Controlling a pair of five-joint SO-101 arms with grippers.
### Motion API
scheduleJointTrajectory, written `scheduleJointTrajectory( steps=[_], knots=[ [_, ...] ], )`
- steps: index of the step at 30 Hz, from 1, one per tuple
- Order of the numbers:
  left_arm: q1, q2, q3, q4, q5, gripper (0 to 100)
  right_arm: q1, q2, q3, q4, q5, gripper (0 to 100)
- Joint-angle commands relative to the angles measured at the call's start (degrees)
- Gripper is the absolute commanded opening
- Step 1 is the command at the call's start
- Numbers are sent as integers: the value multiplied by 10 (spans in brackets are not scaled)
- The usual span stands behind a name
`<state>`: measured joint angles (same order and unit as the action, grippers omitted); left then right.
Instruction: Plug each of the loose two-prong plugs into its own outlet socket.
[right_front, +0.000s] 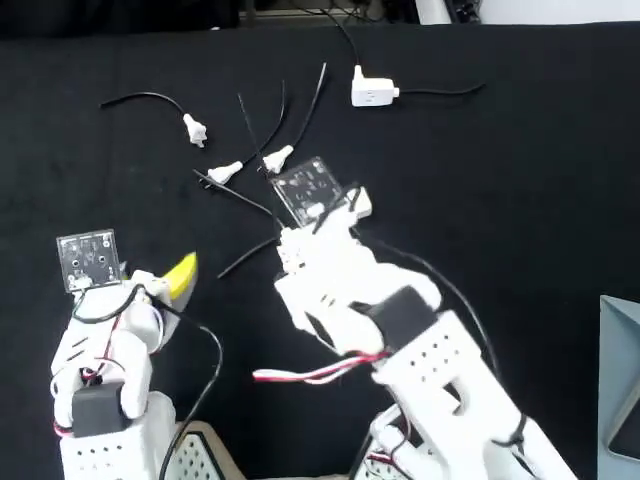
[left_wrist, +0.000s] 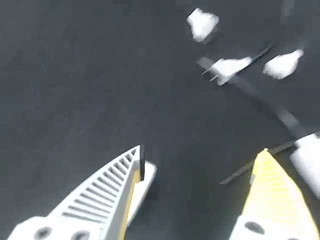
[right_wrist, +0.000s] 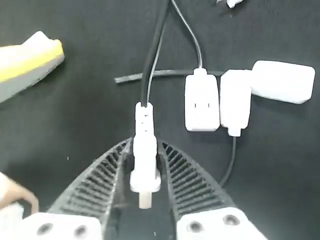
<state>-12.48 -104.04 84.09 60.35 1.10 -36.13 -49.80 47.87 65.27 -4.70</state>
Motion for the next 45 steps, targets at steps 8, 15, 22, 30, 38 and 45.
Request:
scheduleJointTrajectory(
  steps=[8, 15, 22, 30, 38, 45],
  knots=[
    [156, -2, -10, -89, 62, 298, -43, -86, 145, -170, 25, 11],
    [202, -2, 11, -91, 61, 295, -106, -85, 185, -232, 25, 11],
    [225, -2, 11, -80, -5, 293, -106, -84, 208, -251, 25, 11],
    [226, -3, 4, -63, -32, 293, -106, -84, 210, -247, 25, 11],
    [244, -3, 4, -59, -33, 293, -106, -84, 239, -273, 25, 11],
    [298, -3, -37, 18, -63, 292, -106, -84, 239, -272, 25, 11]
  ],
)
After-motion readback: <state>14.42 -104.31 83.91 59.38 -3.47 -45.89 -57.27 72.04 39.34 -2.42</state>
